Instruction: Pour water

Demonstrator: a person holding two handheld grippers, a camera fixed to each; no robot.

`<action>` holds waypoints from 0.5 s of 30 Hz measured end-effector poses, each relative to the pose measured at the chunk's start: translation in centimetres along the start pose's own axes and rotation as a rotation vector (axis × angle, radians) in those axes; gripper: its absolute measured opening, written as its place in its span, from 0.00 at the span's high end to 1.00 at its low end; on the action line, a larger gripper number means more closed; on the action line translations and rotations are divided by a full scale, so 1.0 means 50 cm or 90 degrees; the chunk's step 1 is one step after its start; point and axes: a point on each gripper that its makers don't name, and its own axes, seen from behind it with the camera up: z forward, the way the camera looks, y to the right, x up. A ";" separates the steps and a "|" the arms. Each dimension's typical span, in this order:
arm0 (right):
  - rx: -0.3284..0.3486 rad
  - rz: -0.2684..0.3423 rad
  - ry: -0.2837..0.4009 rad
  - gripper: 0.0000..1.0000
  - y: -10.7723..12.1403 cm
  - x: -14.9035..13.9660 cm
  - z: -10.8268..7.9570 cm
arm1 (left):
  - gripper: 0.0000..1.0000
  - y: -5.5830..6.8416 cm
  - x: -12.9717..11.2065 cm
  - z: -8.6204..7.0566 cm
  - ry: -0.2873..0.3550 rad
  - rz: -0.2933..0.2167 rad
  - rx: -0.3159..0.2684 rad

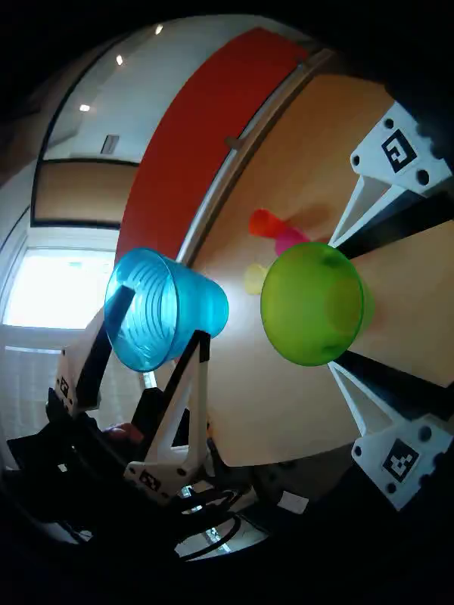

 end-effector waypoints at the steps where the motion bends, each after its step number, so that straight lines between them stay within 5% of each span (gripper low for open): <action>1: 0.001 -0.002 -0.001 0.15 0.000 -0.001 0.000 | 0.15 0.003 0.001 0.003 0.000 0.007 -0.003; 15: 0.001 -0.008 -0.004 0.15 0.000 -0.005 0.002 | 0.15 0.026 0.000 0.030 -0.007 0.079 -0.026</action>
